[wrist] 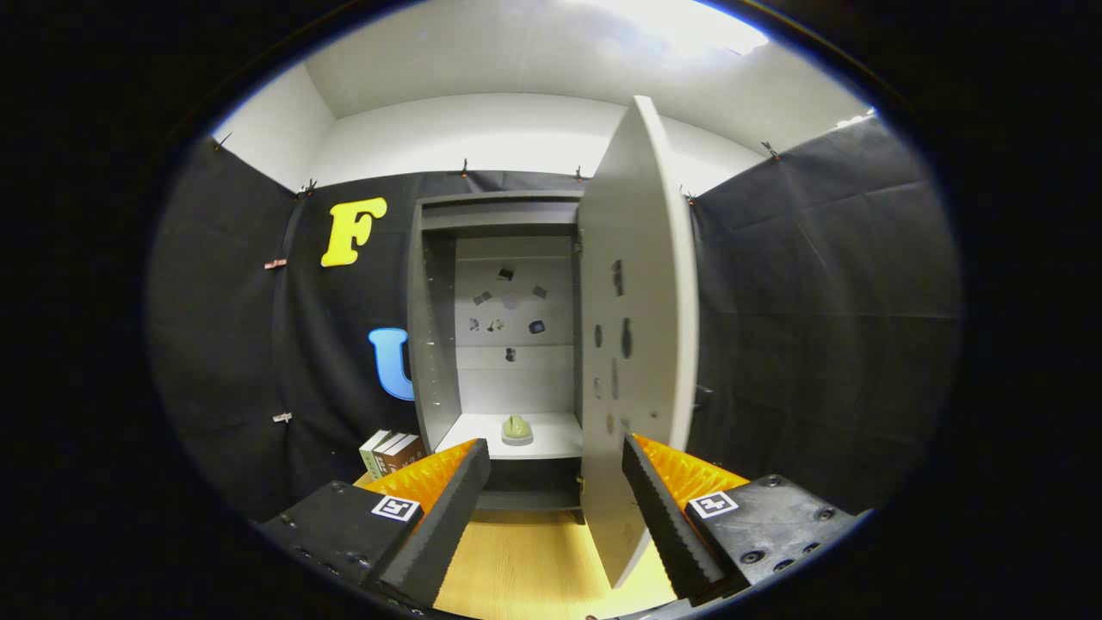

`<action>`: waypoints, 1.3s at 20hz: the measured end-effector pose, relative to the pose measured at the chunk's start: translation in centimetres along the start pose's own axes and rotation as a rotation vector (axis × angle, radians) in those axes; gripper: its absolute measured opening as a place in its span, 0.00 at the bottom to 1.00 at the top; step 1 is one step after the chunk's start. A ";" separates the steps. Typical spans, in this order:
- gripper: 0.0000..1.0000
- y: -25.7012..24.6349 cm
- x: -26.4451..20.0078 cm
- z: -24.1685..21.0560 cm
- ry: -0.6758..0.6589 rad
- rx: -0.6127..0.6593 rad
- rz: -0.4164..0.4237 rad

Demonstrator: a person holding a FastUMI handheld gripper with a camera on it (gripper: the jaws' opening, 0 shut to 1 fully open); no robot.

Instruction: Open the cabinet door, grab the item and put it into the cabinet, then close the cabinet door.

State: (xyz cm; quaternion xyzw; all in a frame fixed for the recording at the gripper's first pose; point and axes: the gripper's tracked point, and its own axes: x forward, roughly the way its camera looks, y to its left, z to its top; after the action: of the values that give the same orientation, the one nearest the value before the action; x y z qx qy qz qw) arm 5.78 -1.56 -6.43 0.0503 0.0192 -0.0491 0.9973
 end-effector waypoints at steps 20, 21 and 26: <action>0.98 -11.1 7.2 -3.8 0.127 0.052 0.282; 0.97 -11.2 7.4 -3.8 0.130 0.050 0.295; 0.98 -10.5 7.7 -3.9 0.136 0.049 0.345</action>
State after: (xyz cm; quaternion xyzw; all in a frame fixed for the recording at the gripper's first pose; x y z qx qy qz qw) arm 12.25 -12.31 -11.66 0.0801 0.0767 0.1259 0.9858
